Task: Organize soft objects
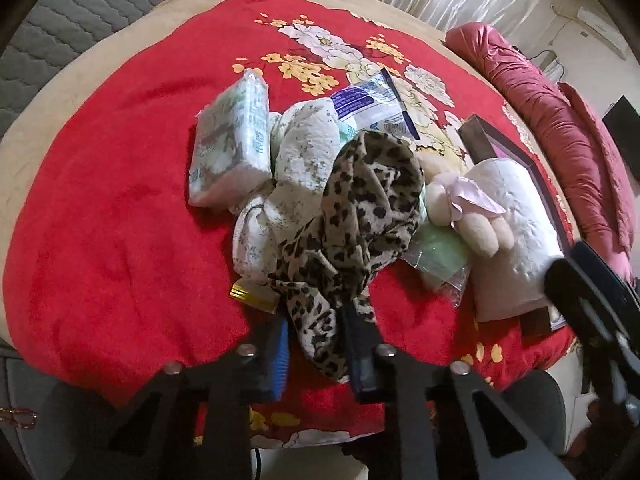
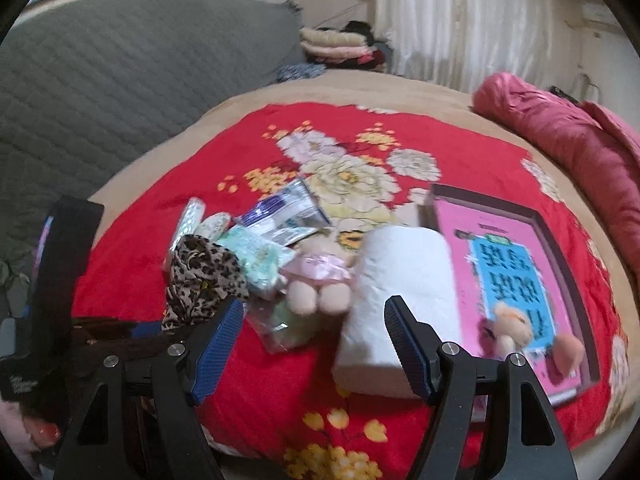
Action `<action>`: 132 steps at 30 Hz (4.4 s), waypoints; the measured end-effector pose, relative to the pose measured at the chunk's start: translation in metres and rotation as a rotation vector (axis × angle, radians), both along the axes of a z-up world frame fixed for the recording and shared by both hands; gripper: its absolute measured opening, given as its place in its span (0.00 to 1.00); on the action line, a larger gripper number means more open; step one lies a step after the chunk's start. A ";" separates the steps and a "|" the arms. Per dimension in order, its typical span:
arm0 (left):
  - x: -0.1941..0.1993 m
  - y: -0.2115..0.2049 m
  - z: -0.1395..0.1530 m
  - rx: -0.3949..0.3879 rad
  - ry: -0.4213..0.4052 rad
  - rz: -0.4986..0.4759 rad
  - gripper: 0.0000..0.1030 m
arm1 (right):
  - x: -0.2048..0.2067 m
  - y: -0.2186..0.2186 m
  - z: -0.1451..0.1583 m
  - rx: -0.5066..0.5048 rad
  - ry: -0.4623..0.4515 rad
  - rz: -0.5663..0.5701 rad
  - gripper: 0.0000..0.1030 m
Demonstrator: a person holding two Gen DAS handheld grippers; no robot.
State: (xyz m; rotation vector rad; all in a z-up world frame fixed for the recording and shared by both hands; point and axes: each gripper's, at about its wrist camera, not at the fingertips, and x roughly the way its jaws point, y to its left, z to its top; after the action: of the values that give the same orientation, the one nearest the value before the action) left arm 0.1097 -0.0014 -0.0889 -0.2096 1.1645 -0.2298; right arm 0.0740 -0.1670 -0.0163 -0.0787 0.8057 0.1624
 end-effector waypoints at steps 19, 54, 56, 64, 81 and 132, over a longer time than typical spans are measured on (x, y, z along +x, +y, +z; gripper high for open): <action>0.003 0.026 0.007 -0.158 -0.016 0.002 0.12 | 0.078 0.023 -0.038 -0.142 0.202 0.078 0.72; 0.000 0.027 0.025 -0.227 -0.099 -0.029 0.12 | 0.048 -0.020 -0.008 0.126 0.094 0.061 0.41; -0.002 0.027 0.028 -0.233 -0.111 -0.032 0.12 | 0.044 -0.023 -0.004 0.150 0.074 0.052 0.41; -0.008 0.023 0.038 -0.219 -0.170 -0.044 0.12 | 0.025 -0.029 0.003 0.189 0.025 0.025 0.41; -0.037 -0.001 0.066 -0.097 -0.295 -0.090 0.12 | -0.019 -0.039 0.016 0.212 -0.045 0.020 0.42; -0.080 -0.142 0.110 -0.108 -0.336 -0.341 0.12 | -0.082 -0.211 0.025 0.293 -0.278 -0.476 0.43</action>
State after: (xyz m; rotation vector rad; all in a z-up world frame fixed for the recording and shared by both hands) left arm 0.0293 -0.1432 0.0207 -0.0612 0.8478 -0.6062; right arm -0.0085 -0.3782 0.0084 0.3592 0.4981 -0.1794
